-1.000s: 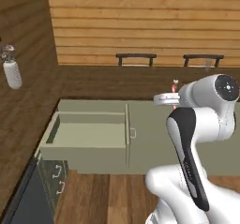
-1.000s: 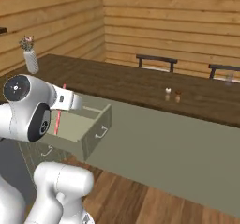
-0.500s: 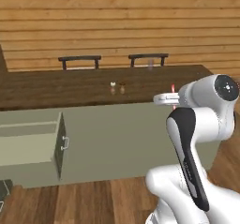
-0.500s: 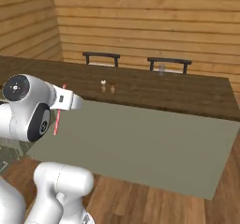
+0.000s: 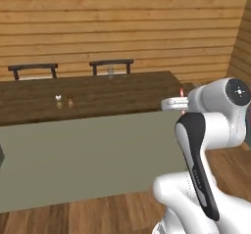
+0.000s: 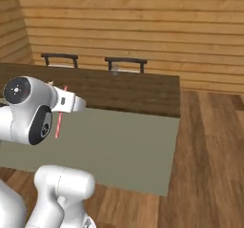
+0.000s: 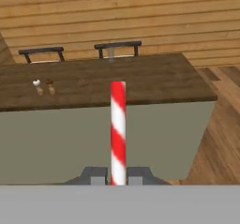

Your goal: Take a straw from the drawer in front and place it inside the glass cup on the dining counter.

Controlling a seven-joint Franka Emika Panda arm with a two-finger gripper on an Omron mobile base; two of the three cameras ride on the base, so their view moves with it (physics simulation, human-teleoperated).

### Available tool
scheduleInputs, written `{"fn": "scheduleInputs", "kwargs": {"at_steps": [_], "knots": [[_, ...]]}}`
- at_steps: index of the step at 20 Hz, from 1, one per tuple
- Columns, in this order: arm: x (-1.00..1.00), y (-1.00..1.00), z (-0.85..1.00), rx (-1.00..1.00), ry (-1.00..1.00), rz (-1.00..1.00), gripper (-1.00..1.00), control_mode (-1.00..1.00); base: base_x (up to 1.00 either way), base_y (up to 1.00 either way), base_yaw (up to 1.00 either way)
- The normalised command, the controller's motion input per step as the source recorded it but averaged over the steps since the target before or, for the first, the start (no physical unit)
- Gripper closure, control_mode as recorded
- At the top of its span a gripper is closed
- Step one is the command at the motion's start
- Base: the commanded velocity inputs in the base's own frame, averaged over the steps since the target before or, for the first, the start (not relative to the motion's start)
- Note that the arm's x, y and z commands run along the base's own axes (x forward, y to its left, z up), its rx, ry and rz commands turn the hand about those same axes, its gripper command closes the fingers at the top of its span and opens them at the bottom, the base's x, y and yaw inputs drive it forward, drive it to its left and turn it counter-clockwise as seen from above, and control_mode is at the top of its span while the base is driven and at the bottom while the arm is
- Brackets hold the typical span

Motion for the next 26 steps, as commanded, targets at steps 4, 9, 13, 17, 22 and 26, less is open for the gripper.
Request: {"fn": "scheduleInputs", "kwargs": {"at_steps": [4, 9, 13, 17, 22, 26], "knots": [[0.0, 0.0, 0.0, 0.0, 0.0, 0.0, 1.0, 1.0, 0.57, -1.0, 0.0], [0.0, 0.0, 0.0, 0.0, 0.0, 0.0, 1.0, 1.0, 0.47, -1.0, 0.0], [0.0, 0.0, 0.0, 0.0, 0.0, 0.0, 1.0, 1.0, 0.48, -1.0, 0.0], [0.0, 0.0, 0.0, 0.0, 0.0, 0.0, 1.0, 1.0, 0.7, -1.0, 0.0], [0.0, 0.0, 0.0, 0.0, 0.0, 0.0, 1.0, 1.0, 0.94, -1.0, 0.03], [0.0, 0.0, 0.0, 0.0, 0.0, 0.0, 1.0, 1.0, 1.0, -0.99, 0.11]]}}
